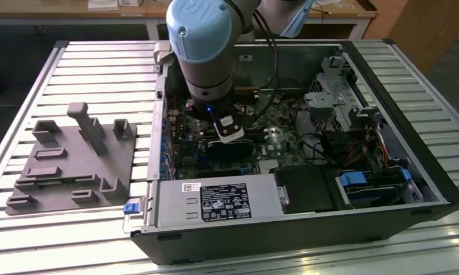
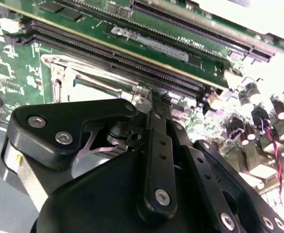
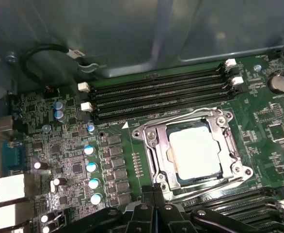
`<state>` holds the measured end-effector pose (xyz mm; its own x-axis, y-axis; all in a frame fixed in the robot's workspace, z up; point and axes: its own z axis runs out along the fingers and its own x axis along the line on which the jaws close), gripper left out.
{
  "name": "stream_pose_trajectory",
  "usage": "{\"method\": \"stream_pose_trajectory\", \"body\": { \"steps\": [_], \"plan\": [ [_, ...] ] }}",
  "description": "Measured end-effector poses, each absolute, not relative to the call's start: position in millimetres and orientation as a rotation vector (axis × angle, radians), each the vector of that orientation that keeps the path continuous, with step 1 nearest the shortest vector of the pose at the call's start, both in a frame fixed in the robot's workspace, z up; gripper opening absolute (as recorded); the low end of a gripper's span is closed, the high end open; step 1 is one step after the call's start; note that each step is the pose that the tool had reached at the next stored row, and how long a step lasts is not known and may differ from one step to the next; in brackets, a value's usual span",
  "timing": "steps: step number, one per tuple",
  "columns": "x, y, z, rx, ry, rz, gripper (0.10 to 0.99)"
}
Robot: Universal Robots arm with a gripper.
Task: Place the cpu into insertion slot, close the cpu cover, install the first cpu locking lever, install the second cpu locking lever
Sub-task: 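Install the second cpu locking lever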
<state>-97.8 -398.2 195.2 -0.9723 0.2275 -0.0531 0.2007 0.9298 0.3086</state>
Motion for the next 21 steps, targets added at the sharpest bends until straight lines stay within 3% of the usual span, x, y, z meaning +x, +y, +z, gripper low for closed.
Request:
{"method": "stream_pose_trajectory", "body": {
  "steps": [7,21],
  "plan": [
    [-97.8,-398.3,212.5,0.332,2.999,0.455,0.106],
    [-75.8,-398.3,212.9,0.335,3.0,0.442,0.106]
  ]
}}
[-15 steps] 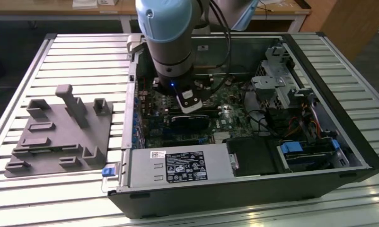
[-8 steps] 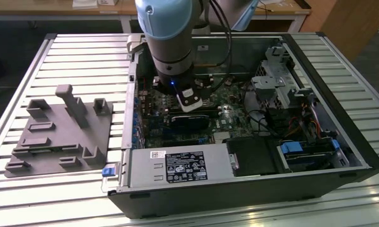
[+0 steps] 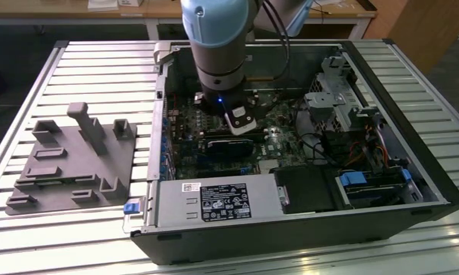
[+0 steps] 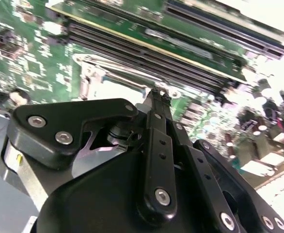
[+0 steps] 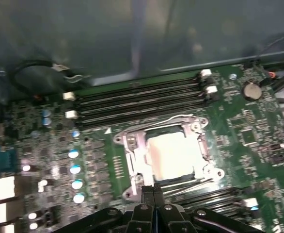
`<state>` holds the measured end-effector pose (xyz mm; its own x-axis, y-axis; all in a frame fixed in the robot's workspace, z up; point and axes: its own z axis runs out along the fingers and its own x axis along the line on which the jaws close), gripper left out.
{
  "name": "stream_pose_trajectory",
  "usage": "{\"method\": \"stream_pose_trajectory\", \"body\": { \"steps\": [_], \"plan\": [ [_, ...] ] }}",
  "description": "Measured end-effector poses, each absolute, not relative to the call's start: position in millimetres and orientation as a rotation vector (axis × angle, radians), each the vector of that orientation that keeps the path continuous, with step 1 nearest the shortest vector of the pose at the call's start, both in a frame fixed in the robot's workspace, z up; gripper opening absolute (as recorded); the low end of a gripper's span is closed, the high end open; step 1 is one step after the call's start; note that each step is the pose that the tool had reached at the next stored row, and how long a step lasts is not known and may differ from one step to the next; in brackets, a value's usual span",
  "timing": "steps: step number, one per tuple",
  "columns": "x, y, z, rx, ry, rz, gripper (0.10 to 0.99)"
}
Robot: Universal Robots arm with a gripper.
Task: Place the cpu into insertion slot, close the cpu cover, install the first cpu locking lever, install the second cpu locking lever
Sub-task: 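Install the second cpu locking lever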
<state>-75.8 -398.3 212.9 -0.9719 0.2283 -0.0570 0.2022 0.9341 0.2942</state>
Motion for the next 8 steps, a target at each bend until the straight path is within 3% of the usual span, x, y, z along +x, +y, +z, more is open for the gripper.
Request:
{"method": "stream_pose_trajectory", "body": {
  "steps": [8],
  "plan": [
    [-57.0,-395.9,212.9,0.334,3.005,0.398,0.106]
  ]
}}
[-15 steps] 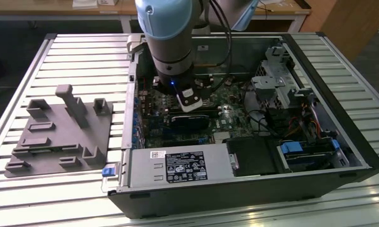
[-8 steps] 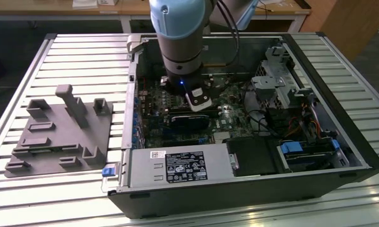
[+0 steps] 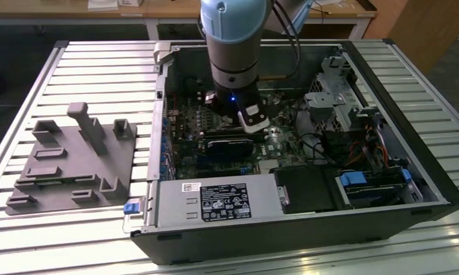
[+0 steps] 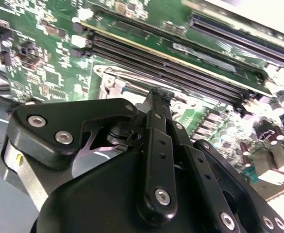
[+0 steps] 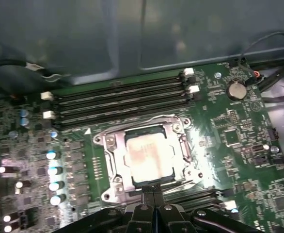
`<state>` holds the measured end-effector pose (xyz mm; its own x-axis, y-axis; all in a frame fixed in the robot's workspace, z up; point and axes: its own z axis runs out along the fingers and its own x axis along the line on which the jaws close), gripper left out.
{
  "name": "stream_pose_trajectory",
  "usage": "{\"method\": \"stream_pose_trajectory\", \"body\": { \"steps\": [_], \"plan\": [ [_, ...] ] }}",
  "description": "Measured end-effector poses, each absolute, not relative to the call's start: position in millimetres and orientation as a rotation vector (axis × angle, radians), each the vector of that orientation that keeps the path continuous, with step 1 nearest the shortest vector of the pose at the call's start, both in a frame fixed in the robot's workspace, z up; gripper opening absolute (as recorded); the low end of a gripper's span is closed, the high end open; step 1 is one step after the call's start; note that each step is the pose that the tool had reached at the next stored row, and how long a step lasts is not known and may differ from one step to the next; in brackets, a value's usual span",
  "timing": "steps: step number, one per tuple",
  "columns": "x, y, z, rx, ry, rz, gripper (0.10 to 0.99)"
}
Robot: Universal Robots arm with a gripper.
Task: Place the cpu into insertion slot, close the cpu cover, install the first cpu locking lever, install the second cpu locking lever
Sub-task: 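Install the second cpu locking lever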
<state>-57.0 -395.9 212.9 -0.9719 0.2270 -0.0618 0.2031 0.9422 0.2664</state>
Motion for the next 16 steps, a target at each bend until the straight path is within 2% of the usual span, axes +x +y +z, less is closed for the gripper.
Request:
{"method": "stream_pose_trajectory", "body": {
  "steps": [16],
  "plan": [
    [-46.8,-359.4,213.0,0.327,3.013,0.265,0.106]
  ]
}}
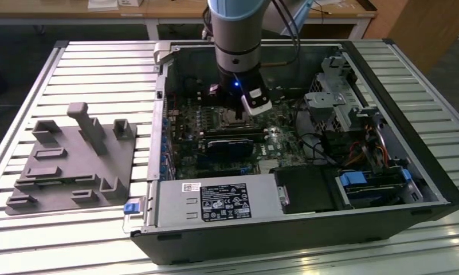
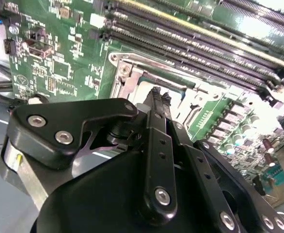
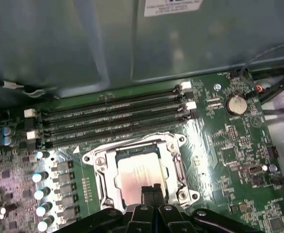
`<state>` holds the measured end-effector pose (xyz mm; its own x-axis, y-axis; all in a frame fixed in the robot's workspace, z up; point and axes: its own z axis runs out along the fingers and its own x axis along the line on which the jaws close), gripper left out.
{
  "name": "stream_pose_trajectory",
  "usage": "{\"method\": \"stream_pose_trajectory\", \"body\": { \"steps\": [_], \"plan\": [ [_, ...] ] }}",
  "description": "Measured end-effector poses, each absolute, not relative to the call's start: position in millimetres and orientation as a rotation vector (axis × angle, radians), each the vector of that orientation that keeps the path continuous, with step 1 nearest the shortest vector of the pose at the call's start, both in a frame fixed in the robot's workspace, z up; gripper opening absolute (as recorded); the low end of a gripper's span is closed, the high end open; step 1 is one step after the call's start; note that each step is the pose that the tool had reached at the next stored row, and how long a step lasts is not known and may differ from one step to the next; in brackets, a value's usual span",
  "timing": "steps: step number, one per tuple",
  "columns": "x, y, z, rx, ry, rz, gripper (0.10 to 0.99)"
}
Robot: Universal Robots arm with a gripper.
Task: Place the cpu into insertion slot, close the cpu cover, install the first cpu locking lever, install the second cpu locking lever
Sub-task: 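Install the second cpu locking lever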
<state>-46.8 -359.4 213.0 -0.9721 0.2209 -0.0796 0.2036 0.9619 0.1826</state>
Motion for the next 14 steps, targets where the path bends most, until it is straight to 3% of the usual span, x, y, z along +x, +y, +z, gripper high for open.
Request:
{"method": "stream_pose_trajectory", "body": {
  "steps": [9,14],
  "plan": [
    [-46.2,-338.1,212.9,0.321,3.014,0.165,0.106],
    [-46.2,-335.6,214.8,0.32,3.014,0.156,0.106]
  ]
}}
